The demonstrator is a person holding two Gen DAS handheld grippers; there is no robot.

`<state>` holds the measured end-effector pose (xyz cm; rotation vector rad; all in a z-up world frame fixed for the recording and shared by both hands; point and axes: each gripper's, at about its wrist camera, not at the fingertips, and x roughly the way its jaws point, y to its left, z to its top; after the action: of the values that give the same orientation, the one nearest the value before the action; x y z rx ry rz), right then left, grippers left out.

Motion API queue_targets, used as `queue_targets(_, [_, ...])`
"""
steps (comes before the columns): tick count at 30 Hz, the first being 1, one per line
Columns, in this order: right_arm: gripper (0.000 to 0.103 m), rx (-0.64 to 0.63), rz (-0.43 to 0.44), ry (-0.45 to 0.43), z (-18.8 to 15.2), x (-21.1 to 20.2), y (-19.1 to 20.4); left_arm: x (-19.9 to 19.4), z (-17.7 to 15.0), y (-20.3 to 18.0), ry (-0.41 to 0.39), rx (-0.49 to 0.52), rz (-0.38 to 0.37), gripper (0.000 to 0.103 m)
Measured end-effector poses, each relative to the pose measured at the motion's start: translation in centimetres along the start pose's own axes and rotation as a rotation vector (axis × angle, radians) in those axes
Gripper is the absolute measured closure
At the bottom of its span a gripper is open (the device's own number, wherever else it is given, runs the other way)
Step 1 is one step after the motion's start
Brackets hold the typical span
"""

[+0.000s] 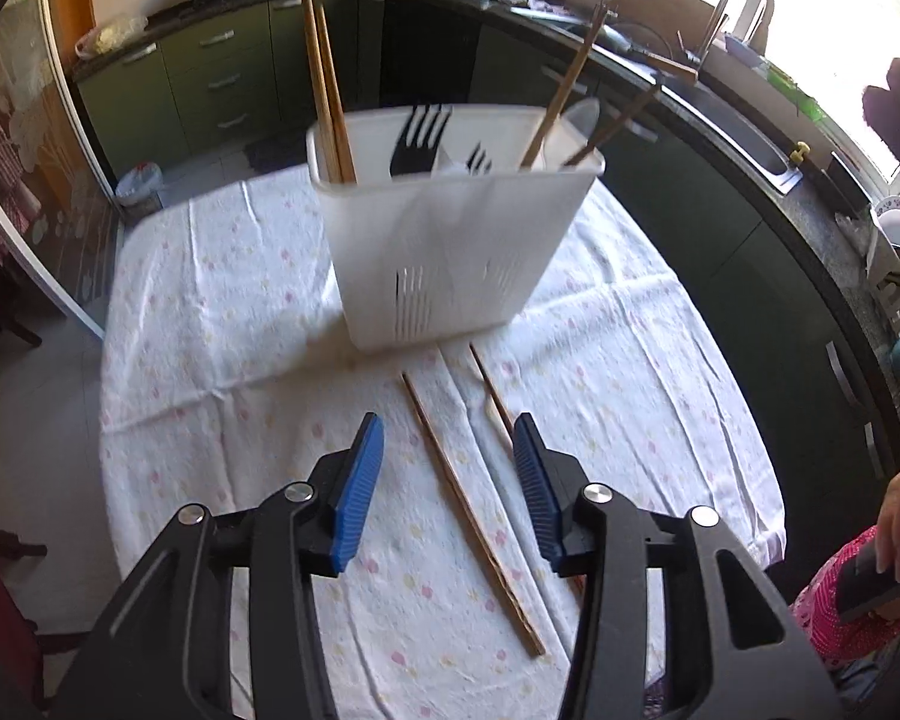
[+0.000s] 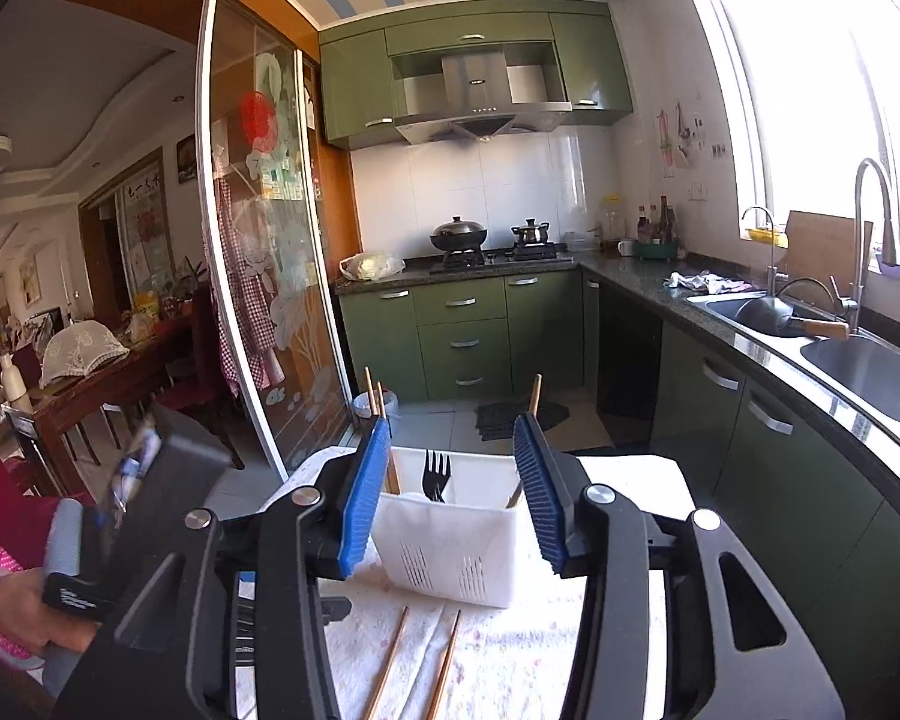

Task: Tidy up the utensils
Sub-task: 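Lower the left tool and grasp a wooden chopstick, then lift the chopstick with the left tool toward the holder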

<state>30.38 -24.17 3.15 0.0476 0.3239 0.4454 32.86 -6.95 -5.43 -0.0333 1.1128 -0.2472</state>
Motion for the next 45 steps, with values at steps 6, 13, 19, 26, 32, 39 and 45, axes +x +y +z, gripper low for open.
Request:
queue_targets(6, [0.054,0.065,0.02,0.045,-3.9,-3.6,-1.0,6.1,-1.7,0.0,0.129,-0.096,0.017,0.061])
queue_targets(13, [0.053,0.163,-0.003,0.093,-8.1,-6.3,-4.0,9.7,-0.8,0.1,0.148,-0.193,0.06,0.065])
queue_targets(19, [0.048,0.219,-0.028,0.118,-9.1,-6.6,-6.7,11.5,-0.4,-0.6,0.17,-0.206,0.099,0.081])
queue_targets(26, [0.045,0.182,-0.047,0.244,-10.5,-3.1,-6.5,11.8,-0.3,-1.1,0.156,-0.188,0.138,0.095])
queue_targets(32, [0.055,0.081,-0.043,0.504,-13.2,5.3,-4.6,11.1,-1.3,0.1,0.157,-0.174,0.134,0.096])
queue_targets(39, [0.065,-0.01,-0.028,0.704,-15.7,13.5,-1.5,9.1,-3.1,3.6,0.154,-0.18,0.135,0.096])
queue_targets(45, [0.065,-0.04,-0.079,0.779,-16.6,17.5,-0.3,8.1,-4.2,6.4,0.154,-0.181,0.135,0.096])
